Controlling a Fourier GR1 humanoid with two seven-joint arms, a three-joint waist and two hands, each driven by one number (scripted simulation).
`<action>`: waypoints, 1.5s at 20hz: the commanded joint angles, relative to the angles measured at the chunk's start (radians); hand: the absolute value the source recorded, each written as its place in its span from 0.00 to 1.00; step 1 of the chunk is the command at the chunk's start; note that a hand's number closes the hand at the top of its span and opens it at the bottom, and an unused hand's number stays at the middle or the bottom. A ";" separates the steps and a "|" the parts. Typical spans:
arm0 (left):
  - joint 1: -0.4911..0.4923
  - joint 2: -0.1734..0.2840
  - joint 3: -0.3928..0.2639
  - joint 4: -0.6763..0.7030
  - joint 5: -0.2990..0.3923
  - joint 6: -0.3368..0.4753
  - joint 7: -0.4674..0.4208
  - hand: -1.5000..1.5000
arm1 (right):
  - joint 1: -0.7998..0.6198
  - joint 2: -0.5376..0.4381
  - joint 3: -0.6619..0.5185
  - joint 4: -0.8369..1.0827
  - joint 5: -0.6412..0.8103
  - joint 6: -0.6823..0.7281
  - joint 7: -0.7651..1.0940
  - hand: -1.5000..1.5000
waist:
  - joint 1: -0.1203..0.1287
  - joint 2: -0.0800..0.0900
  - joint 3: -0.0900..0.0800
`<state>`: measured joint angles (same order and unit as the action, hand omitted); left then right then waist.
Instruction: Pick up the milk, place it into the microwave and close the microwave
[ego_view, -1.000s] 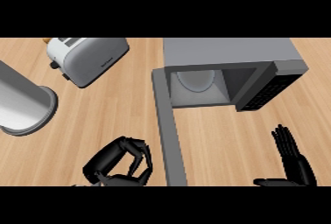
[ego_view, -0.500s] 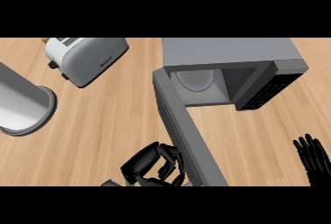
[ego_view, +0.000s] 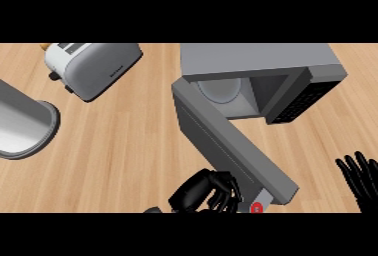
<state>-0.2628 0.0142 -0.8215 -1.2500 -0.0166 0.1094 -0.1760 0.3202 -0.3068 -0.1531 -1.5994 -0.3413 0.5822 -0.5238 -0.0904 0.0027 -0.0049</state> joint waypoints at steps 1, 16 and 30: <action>-0.094 -0.013 -0.150 0.023 0.089 0.147 0.026 1.00 | 0.033 -0.034 0.012 -0.122 -0.078 0.075 0.032 0.00 | -0.022 0.003 0.000; -0.421 -0.014 -0.129 0.117 0.355 0.490 0.034 1.00 | 0.020 -0.083 0.064 -0.331 -0.207 0.028 0.231 0.00 | -0.096 0.024 -0.001; -0.645 -0.014 -0.028 0.360 0.555 0.541 -0.071 1.00 | -0.001 -0.128 0.063 -0.417 -0.311 -0.022 0.343 0.00 | -0.145 0.051 0.000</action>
<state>-0.8560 -0.0002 -0.8767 -0.9349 0.4904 0.6399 -0.2086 0.3202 -0.4323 -0.0943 -1.9969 -0.6294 0.5757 -0.2043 -0.2228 0.0502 -0.0046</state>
